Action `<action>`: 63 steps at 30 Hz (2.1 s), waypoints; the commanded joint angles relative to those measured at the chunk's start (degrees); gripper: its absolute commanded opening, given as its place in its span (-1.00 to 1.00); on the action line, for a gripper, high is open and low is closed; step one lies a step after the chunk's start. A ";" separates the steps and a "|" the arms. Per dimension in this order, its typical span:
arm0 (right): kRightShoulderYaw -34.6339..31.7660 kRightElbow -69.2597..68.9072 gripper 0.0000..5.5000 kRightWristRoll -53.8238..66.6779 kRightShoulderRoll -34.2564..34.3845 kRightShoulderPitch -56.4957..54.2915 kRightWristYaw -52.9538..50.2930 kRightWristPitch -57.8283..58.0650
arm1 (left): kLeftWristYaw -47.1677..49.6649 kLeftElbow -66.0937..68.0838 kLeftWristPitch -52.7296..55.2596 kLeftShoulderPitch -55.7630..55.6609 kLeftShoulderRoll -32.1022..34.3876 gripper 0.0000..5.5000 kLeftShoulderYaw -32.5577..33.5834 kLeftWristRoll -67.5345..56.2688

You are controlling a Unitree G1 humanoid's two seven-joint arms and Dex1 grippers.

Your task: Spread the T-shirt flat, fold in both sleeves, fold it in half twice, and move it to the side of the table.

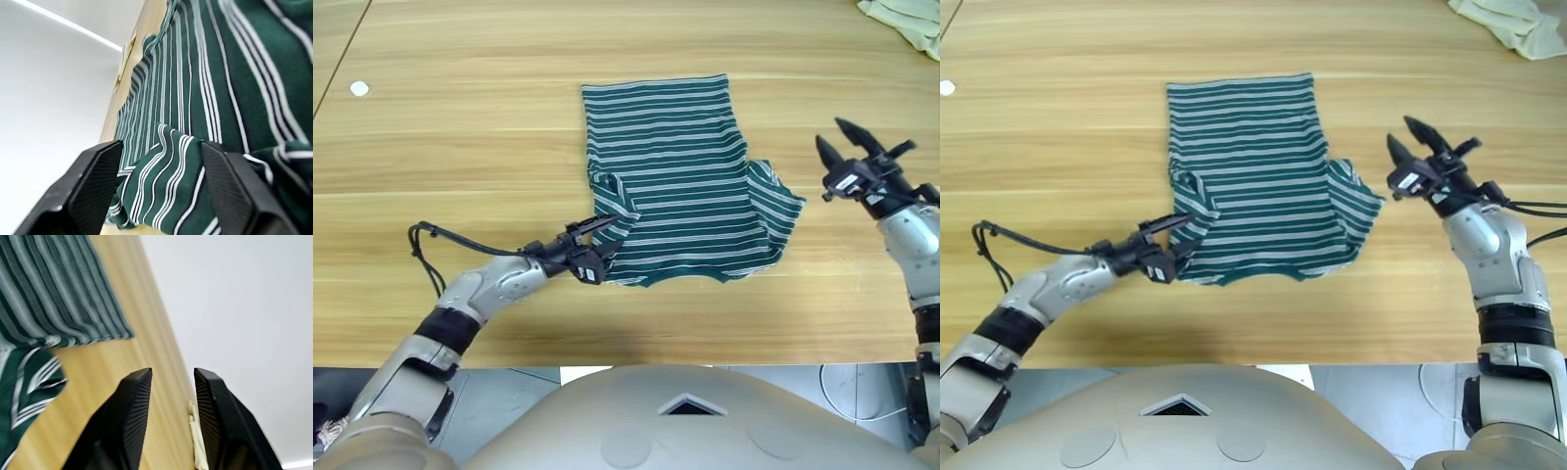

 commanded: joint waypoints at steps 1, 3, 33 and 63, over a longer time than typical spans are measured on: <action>2.29 -0.12 -0.42 -2.85 -2.95 3.19 3.34 0.86 | -0.57 -0.45 4.56 5.51 2.55 0.08 1.84 2.78; 2.58 -1.19 -0.42 -3.84 -4.17 4.53 4.36 1.20 | 1.23 -2.91 4.73 5.60 1.64 0.08 3.54 2.81; 14.60 5.97 -0.42 -12.97 -4.26 7.31 0.26 1.08 | 3.97 -18.64 4.56 7.04 -6.83 0.08 15.65 -3.12; 23.28 14.42 -1.00 -15.18 -2.39 0.56 -4.84 -1.43 | 2.94 -15.73 2.45 6.56 -8.75 0.09 14.57 -2.11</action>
